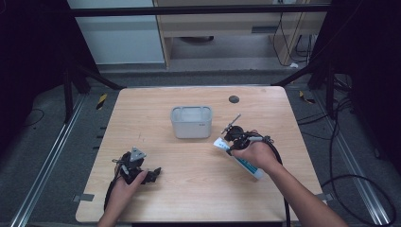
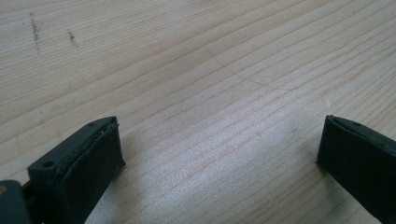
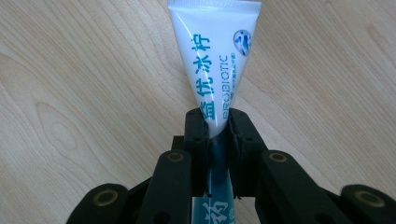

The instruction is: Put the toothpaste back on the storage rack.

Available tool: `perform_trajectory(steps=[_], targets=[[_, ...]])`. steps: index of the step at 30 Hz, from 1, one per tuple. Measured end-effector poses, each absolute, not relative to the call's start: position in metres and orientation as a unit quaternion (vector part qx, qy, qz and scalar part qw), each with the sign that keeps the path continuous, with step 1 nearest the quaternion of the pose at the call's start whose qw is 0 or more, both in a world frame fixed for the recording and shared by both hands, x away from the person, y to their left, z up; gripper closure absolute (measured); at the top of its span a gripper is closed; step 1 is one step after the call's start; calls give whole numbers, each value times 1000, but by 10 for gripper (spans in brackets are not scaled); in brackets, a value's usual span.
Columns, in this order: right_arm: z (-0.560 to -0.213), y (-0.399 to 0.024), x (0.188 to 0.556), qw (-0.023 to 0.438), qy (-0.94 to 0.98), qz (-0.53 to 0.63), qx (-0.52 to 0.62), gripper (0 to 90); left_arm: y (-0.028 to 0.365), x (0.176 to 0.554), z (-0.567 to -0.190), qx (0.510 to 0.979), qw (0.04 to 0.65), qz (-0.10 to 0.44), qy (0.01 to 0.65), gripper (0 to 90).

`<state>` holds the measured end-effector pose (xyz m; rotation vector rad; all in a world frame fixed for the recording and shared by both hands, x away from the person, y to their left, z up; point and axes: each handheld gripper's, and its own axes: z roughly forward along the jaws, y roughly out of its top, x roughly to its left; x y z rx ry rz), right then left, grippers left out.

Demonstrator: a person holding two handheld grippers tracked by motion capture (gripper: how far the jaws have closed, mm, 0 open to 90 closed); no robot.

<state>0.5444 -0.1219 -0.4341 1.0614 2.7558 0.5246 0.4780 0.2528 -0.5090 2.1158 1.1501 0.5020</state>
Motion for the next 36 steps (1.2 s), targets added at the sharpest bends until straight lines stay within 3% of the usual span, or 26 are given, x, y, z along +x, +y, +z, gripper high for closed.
perform_trajectory(steps=[11,36], targets=[[-423,-125,548,76,914,179,355,796,253,478,-509,810,334,192,441,0],[-357,-122,558,126,886,269,356,798,253,478,-509,810,335,192,441,0]])
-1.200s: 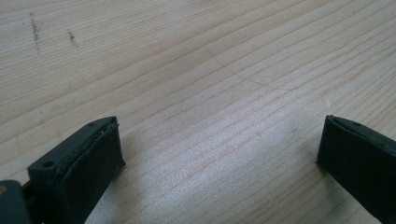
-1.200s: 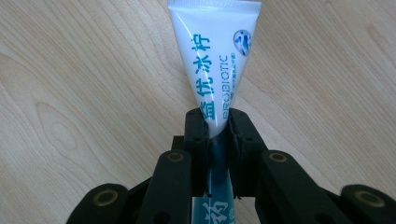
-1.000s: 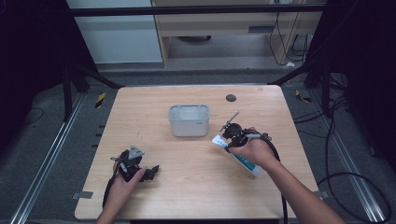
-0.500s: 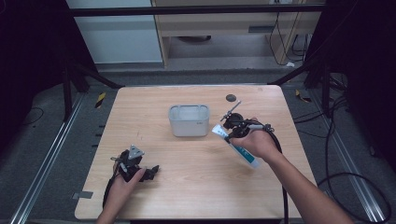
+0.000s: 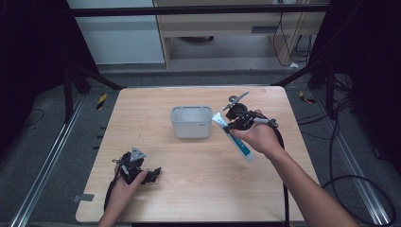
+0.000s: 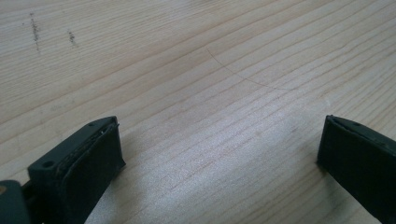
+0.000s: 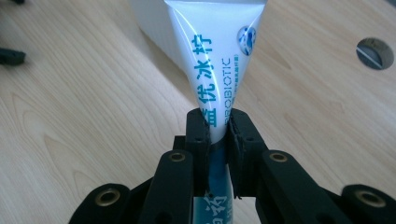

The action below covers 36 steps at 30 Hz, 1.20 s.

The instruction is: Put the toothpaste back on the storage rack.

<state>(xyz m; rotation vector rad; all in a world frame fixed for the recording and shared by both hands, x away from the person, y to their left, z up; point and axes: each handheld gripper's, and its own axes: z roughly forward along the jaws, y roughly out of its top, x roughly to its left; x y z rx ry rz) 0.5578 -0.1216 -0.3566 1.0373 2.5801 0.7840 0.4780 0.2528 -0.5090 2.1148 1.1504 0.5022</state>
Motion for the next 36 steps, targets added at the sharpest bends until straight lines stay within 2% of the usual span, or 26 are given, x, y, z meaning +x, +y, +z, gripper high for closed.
perform_trajectory(steps=[17,36], targets=[[-332,-101,546,154,849,378,336,798,253,478,-509,811,334,192,441,0],[-323,-72,541,179,807,446,343,798,253,478,-509,811,334,192,441,0]])
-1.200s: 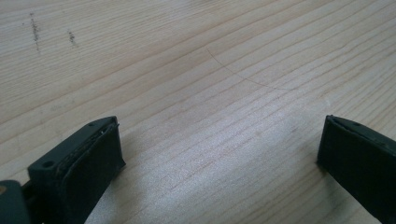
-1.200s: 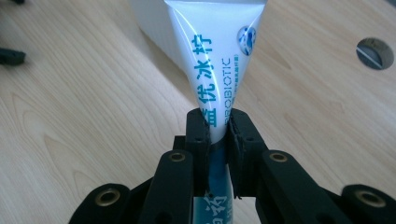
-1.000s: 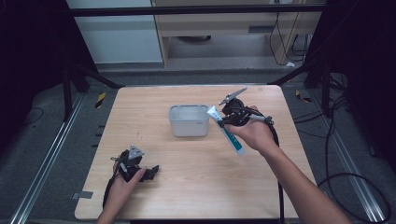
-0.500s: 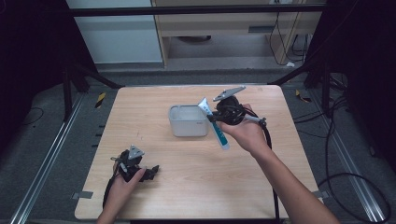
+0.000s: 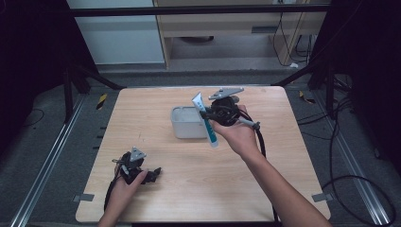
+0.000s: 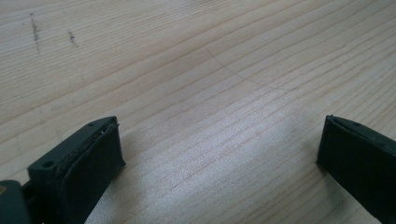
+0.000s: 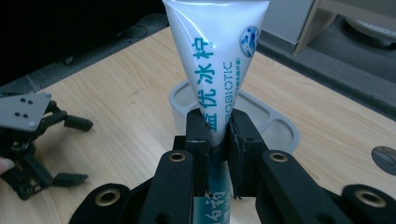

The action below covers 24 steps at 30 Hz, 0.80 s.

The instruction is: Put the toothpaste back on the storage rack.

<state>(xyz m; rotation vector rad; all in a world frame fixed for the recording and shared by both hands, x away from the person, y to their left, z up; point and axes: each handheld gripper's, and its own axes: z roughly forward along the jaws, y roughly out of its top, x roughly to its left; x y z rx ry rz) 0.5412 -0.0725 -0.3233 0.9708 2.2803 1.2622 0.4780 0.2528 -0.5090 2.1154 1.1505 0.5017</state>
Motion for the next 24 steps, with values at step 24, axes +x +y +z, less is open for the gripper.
perform_trajectory(steps=[24], targets=[[-303,-43,543,216,759,501,356,798,253,478,-509,810,335,192,441,0]])
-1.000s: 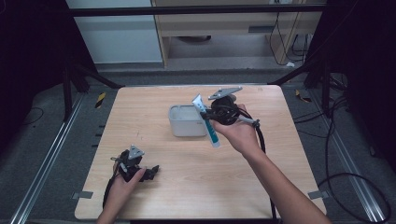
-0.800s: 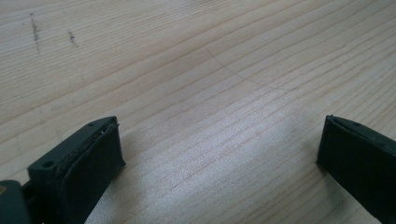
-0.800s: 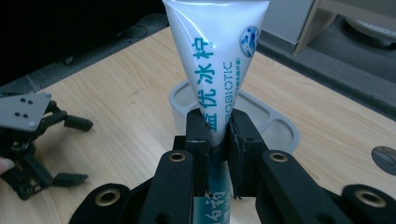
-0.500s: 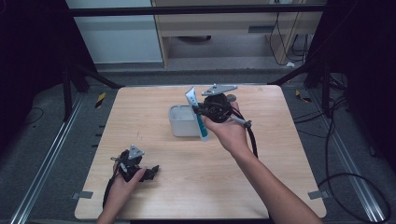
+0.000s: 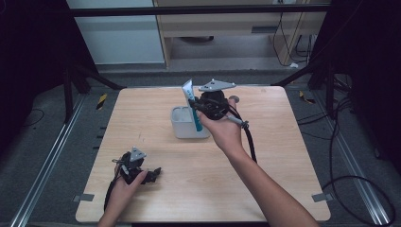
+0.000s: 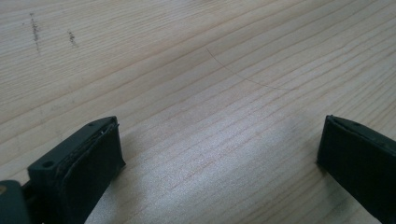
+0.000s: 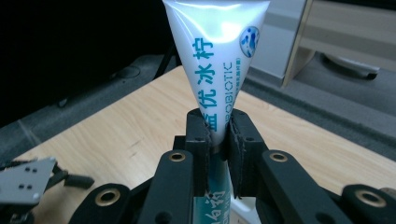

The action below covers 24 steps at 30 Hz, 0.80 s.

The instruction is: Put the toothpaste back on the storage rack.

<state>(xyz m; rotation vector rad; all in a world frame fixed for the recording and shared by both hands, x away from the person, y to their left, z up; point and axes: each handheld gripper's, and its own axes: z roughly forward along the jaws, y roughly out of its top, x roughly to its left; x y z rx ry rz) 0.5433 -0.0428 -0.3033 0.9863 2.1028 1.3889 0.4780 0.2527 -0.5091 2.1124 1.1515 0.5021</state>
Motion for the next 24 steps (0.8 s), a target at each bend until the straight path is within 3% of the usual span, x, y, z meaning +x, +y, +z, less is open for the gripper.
perform_trajectory(steps=[15,24], targets=[[-281,-29,555,246,711,542,374,797,253,478,-509,810,335,193,441,0],[-287,-28,562,269,698,541,384,796,253,478,-509,810,335,193,441,0]])
